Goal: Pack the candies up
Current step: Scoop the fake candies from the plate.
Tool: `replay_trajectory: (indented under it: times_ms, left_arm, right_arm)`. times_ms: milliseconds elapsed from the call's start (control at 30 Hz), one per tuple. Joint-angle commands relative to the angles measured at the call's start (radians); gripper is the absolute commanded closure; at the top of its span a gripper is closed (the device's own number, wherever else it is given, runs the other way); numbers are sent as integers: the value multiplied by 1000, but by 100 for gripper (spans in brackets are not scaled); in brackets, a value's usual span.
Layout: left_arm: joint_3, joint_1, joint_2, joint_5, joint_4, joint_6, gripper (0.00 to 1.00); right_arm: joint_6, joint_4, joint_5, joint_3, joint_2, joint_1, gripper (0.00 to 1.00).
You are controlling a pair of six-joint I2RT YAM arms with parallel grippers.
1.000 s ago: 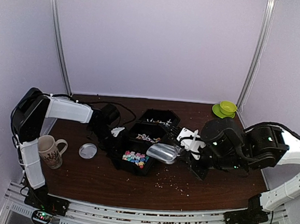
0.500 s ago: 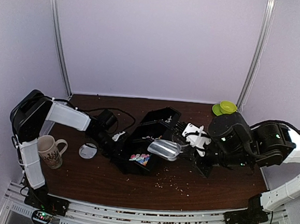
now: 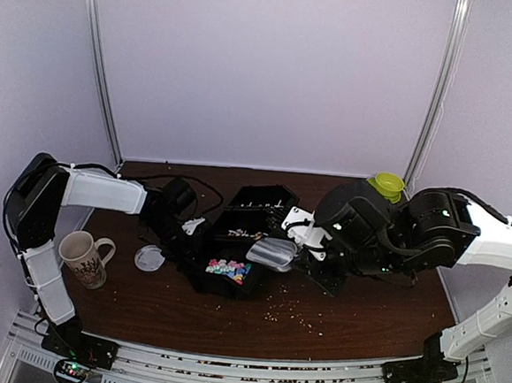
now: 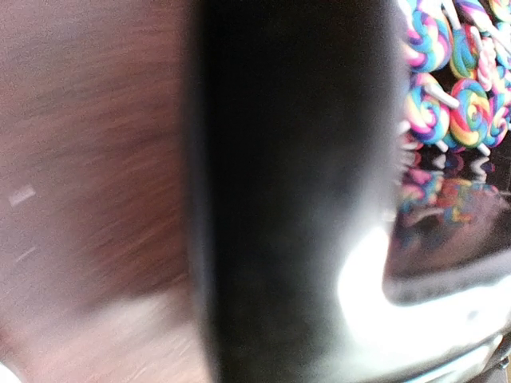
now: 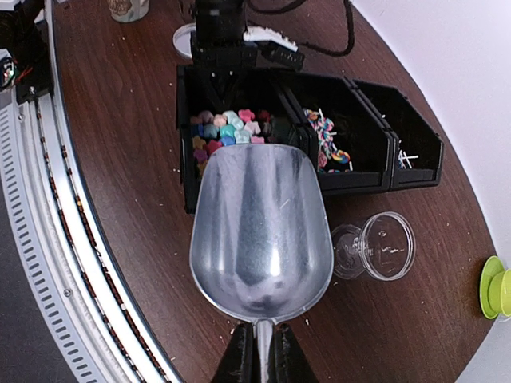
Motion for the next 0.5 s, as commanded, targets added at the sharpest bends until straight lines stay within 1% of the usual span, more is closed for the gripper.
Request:
replay_trajectory:
  times_ms: [0, 133, 267, 467]
  left_arm:
    - [93, 8, -118, -120, -64, 112, 100]
    - [114, 8, -125, -213, -115, 145, 100]
    - [112, 5, -129, -342, -129, 184, 100]
    - [94, -2, -127, -402, -121, 199, 100]
  right_arm:
    - [-27, -63, 31, 58, 80, -8, 100]
    - [-45, -62, 16, 102, 151, -9, 100]
    - [-50, -84, 2, 160, 244, -16, 100]
    - [-67, -96, -59, 244, 356, -16, 100]
